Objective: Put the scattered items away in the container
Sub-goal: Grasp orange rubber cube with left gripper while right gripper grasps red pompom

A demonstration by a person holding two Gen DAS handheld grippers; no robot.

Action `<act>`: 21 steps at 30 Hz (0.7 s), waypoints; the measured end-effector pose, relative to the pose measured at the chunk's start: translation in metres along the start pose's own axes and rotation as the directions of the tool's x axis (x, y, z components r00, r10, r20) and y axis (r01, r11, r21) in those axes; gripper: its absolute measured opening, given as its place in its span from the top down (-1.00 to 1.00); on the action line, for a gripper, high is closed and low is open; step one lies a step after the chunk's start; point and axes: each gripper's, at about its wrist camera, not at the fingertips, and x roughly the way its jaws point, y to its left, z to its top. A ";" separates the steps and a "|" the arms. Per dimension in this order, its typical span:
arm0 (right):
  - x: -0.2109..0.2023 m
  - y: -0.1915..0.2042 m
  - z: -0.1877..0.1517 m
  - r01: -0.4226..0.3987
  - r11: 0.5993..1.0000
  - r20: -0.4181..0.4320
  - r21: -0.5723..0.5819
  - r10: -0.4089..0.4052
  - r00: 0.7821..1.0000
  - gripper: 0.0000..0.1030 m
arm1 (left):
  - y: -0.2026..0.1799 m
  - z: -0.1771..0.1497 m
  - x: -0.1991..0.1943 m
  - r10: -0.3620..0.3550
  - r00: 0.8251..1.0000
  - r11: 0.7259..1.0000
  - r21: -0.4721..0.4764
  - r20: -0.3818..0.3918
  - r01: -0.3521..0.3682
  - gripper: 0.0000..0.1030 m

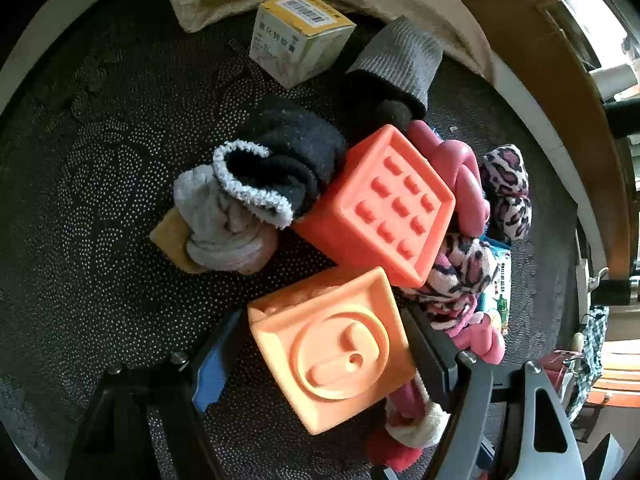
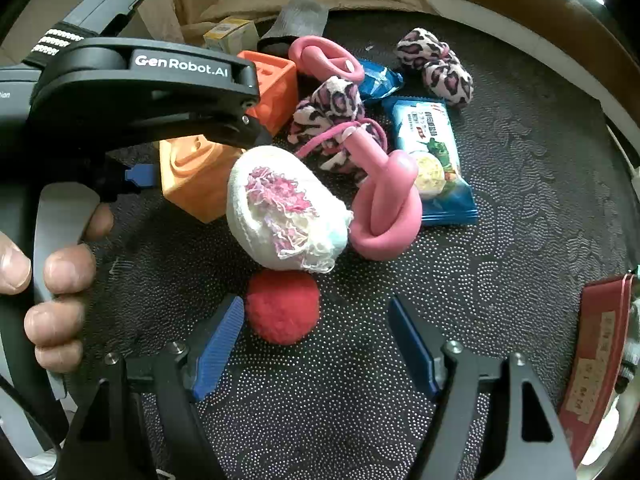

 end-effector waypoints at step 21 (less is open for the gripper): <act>-0.001 0.001 0.002 -0.068 0.997 -0.016 -0.029 0.067 0.998 0.28 | -0.010 -0.007 -0.015 0.006 1.000 0.999 0.043 0.022 -0.007 -0.26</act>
